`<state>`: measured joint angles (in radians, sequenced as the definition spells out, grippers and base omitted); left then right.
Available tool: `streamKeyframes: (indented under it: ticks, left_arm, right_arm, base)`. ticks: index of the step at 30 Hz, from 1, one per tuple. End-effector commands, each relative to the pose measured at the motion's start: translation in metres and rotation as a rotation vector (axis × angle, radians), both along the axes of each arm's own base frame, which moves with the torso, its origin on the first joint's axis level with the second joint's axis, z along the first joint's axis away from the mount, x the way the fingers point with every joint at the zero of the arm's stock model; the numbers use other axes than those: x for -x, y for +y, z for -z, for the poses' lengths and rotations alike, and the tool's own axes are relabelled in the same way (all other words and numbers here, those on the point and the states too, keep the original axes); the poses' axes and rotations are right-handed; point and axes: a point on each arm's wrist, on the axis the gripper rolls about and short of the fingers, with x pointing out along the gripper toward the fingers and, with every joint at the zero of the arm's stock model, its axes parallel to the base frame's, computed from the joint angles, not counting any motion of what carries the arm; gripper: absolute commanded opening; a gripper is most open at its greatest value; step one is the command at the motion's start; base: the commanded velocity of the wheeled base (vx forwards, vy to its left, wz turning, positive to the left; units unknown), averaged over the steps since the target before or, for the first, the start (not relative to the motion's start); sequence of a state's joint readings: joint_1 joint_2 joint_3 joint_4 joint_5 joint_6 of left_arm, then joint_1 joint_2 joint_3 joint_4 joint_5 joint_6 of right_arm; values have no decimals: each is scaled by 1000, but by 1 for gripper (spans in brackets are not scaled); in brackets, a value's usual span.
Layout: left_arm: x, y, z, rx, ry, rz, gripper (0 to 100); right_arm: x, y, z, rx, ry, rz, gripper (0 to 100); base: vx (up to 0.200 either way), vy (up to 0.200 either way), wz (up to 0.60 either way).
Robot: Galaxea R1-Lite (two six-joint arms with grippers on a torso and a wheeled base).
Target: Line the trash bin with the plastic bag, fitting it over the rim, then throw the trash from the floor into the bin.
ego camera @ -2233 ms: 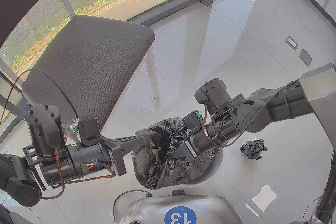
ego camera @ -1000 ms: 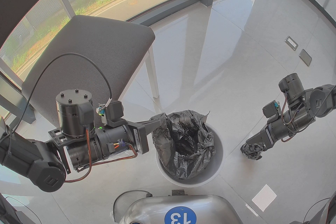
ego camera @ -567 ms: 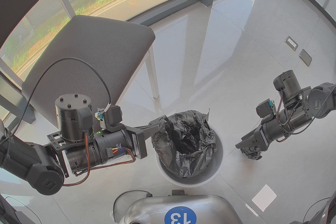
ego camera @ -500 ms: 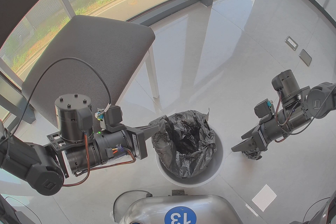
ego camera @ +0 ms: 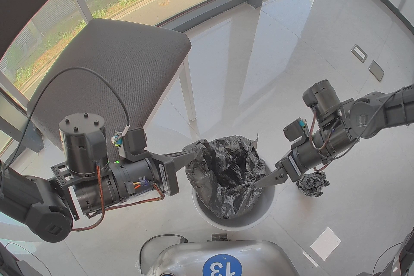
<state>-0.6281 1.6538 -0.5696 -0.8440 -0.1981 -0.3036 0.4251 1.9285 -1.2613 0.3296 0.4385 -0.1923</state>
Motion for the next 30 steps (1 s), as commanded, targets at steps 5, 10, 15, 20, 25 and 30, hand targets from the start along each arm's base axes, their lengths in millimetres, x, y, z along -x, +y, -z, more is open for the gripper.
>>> streamKeyframes:
  ticks: [5,10,15,20,25,30]
  left_arm:
    - [6,4,-6,15,-18,0,0]
    - [7,5,-9,19,-25,1,0]
    - [9,7,-8,18,-24,1,0]
    - [13,10,-5,14,-13,0,0]
    - [14,11,-5,21,-5,-4,0]
    - [13,10,-5,22,-6,-1,0]
  right_arm:
    - [-21,17,27,45,59,-10,100]
    - [-27,17,32,50,69,-2,100]
    - [-39,22,35,44,57,3,100]
    - [-51,33,35,30,56,39,100]
    - [-52,35,35,53,90,38,100]
    - [-52,35,40,84,99,28,0]
  base:
    - [0,0,0]
    - [0,0,0]
    - [0,0,0]
    - [0,0,0]
    - [0,0,0]
    - [0,0,0]
